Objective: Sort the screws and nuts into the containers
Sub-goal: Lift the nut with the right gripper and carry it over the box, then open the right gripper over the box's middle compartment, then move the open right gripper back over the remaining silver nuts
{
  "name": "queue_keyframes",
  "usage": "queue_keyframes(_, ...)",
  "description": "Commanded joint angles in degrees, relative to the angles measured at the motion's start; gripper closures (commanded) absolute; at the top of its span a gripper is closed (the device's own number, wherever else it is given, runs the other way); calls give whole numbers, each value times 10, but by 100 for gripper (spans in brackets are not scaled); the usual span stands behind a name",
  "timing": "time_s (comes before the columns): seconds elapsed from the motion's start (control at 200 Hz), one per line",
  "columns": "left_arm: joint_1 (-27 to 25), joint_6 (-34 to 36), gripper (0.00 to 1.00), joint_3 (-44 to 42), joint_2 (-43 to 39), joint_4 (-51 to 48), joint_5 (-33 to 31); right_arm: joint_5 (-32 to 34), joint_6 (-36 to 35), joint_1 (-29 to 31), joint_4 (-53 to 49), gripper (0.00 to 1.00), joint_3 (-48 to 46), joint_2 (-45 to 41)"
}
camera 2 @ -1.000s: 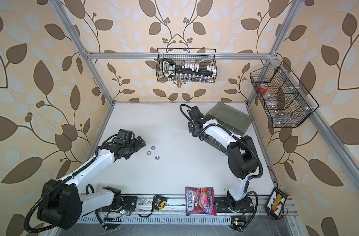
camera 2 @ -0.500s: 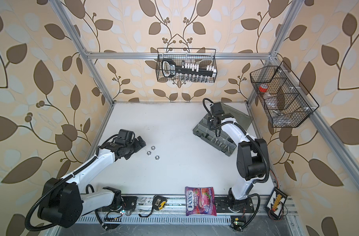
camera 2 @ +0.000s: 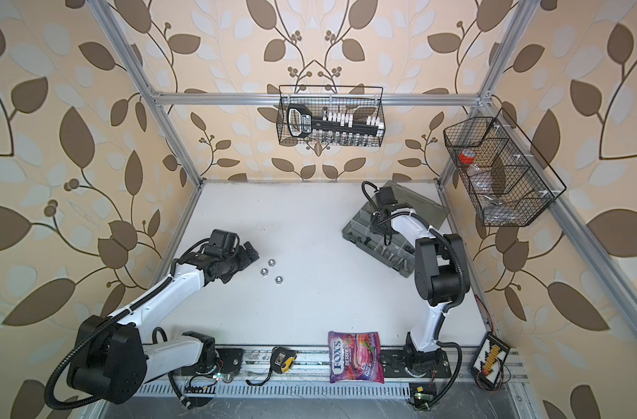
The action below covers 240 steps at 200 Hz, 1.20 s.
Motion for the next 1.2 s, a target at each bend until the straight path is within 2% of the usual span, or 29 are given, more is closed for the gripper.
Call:
queue_keyframes(0.0, -6, 6, 1, 22, -2, -7, -2, -2, -10, 0, 4, 88, 25, 15)
queue_keyframes(0.18, -6, 6, 1, 21, -7, -8, -3, 1, -11, -1, 3, 63, 26, 15)
queue_keyframes(0.32, -6, 7, 1, 21, -8, -9, -4, 7, -12, 0, 1, 55, 26, 1)
queue_keyframes(0.57, -6, 15, 1, 20, -9, -8, 3, -11, -8, 2, -2, 52, 14, -49)
queue_keyframes(0.695, -6, 13, 1, 19, -9, -9, 1, -12, -3, 23, -2, 50, 2, -80)
queue_keyframes(0.945, -6, 8, 1, 17, 1, -10, 4, -8, 20, 121, -2, 49, -12, -106)
queue_keyframes(1.195, -6, 4, 1, 12, -3, -6, 4, -4, 34, 253, -2, 49, 27, -63)
